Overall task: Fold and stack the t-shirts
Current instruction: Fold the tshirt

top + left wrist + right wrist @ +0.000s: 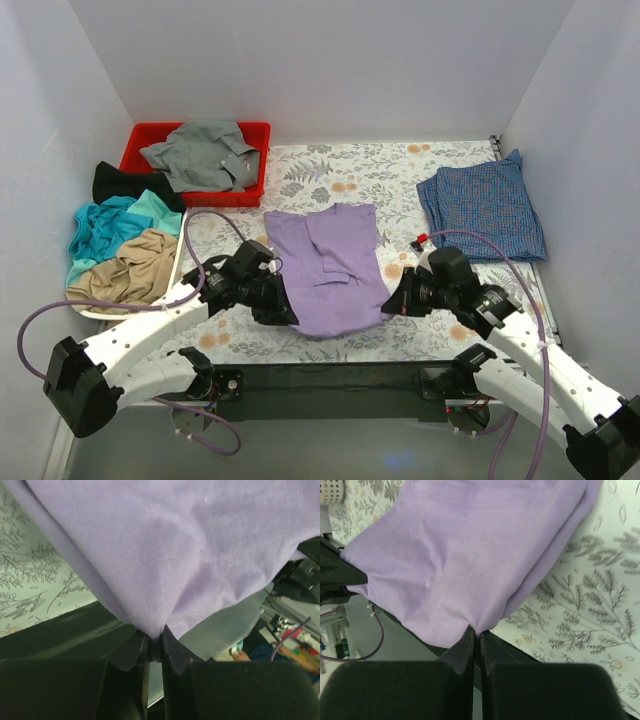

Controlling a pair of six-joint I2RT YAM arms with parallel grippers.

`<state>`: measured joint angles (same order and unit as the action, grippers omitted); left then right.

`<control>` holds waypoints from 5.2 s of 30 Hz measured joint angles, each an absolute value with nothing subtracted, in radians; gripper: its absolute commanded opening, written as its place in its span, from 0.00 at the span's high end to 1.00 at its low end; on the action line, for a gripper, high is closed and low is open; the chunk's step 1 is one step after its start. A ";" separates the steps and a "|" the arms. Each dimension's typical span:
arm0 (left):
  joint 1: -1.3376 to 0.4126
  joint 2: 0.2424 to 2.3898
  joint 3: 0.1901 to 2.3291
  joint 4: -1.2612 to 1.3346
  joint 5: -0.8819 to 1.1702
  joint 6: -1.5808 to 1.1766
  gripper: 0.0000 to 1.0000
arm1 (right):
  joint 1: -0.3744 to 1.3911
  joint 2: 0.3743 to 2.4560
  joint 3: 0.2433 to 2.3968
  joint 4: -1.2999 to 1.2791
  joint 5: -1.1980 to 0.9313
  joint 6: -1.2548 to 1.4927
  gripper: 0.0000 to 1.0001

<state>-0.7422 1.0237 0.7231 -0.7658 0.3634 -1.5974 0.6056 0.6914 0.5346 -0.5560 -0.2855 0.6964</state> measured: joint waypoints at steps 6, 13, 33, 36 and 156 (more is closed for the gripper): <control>-0.742 1.137 0.903 -0.801 0.221 -1.580 1.00 | 0.605 0.924 0.772 -0.537 -0.186 0.560 0.99; -0.723 1.360 1.115 -0.797 0.071 -1.522 1.00 | 0.543 1.200 0.937 -0.463 -0.183 0.431 0.99; -0.387 1.827 1.424 -0.730 0.194 -1.372 1.00 | 0.302 2.130 1.819 -0.672 -0.591 0.227 0.99; -0.374 1.894 1.481 -0.731 0.207 -1.353 1.00 | 0.299 2.204 1.888 -0.716 -0.622 0.211 0.99; -0.295 2.095 1.471 -0.208 0.324 -1.163 0.11 | 0.370 2.281 1.735 -0.265 -0.574 0.196 0.06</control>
<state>-0.2955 2.0949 1.4712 -0.2085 0.3241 -1.1633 0.3702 2.2810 1.7351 -0.2653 -0.5739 0.1959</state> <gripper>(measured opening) 0.888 0.933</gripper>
